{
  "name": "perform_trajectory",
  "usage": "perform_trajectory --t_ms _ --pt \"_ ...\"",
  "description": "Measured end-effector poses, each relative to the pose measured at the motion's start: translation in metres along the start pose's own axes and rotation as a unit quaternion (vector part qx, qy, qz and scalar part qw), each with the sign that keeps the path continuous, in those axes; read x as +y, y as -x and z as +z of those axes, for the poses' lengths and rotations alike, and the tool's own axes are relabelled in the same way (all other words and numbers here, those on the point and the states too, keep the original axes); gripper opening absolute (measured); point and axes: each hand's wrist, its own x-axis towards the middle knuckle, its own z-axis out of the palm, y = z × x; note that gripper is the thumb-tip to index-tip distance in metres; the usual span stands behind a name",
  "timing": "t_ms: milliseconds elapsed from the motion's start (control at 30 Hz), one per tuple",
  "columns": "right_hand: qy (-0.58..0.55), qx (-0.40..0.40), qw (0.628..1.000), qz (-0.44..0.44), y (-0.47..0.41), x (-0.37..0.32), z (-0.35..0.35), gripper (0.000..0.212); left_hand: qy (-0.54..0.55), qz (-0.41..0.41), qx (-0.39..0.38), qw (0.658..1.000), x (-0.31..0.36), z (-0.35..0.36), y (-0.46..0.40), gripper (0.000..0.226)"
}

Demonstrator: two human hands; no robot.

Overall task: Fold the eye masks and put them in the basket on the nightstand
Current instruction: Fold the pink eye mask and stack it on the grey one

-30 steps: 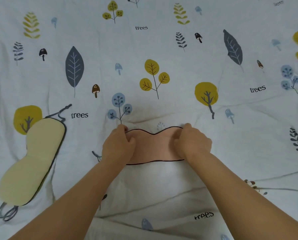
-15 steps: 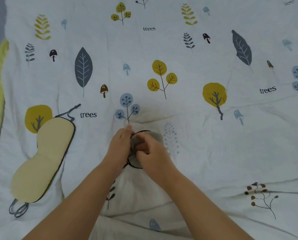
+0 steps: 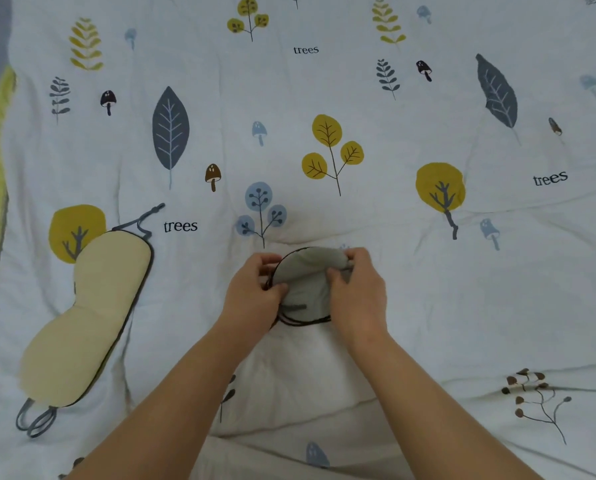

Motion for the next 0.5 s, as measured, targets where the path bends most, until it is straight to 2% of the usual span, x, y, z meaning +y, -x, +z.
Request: perform_trajectory --t_ms 100,200,267,333,400,500 --pt "-0.003 0.048 0.998 -0.031 -0.011 -0.002 -0.002 0.022 -0.070 0.043 0.098 0.992 0.007 0.007 -0.005 0.028" --pt "0.078 0.053 0.994 -0.054 -0.022 0.006 0.004 0.038 -0.176 0.095 0.198 0.959 0.006 0.020 -0.009 0.035" --pt "0.143 0.051 0.985 -0.087 -0.023 0.013 0.009 0.046 -0.263 0.168 0.190 0.931 0.001 0.031 -0.010 0.043" --pt "0.186 0.056 0.971 -0.141 -0.021 0.018 0.014 0.052 -0.371 0.222 0.147 0.890 -0.010 0.039 -0.014 0.047" --pt "0.246 0.040 0.948 -0.200 -0.022 0.027 0.018 0.055 -0.458 0.231 0.115 0.851 -0.026 0.041 -0.023 0.048" --pt "0.337 -0.007 0.911 -0.238 -0.026 0.042 0.024 0.066 -0.511 0.206 0.089 0.830 -0.045 0.035 -0.035 0.052"
